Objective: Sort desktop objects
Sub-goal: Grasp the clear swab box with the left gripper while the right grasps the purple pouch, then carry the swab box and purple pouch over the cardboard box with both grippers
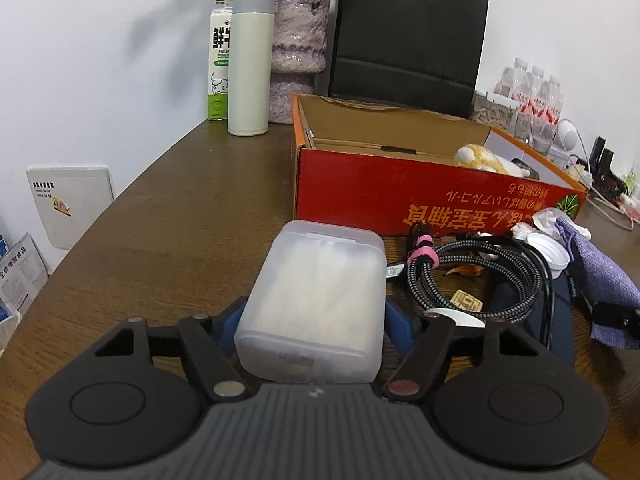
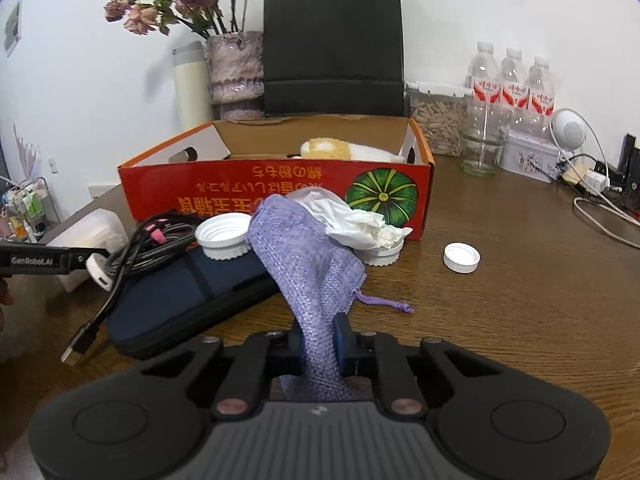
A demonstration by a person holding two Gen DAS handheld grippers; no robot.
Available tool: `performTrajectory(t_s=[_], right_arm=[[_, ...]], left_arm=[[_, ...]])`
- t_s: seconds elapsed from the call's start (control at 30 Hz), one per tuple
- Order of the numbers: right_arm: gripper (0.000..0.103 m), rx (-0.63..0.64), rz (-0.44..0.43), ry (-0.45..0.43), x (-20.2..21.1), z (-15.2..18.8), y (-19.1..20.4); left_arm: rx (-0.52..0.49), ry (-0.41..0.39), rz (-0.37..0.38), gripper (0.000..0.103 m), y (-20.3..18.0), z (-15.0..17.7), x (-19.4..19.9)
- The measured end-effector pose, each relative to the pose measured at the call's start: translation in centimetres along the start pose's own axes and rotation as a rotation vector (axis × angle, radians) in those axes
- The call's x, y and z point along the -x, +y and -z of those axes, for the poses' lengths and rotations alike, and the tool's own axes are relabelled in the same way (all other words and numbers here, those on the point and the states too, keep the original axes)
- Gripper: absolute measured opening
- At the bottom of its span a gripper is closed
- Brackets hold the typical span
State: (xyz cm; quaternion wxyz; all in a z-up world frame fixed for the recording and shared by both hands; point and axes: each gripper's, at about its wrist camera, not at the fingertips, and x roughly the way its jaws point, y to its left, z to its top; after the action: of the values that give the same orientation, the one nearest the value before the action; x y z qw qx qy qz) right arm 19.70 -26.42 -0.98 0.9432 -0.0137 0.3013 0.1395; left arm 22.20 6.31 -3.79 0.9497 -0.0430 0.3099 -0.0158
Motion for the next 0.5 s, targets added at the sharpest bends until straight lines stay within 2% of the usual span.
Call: performTrajectory(t_s=[0.17,0.5], right_arm=[[0.009,0.001,0.001,-0.062,2.1,0.7,0.4],[0.007,0.007,-0.03,-0.156,5.3,1.0,1.1]], left_arm=[[0.011,-0.058,-0.031,0.066,-0.5,0.6,1.5],[0.029,-0.162,-0.021,0.066,-1.7,1.1,4.8]])
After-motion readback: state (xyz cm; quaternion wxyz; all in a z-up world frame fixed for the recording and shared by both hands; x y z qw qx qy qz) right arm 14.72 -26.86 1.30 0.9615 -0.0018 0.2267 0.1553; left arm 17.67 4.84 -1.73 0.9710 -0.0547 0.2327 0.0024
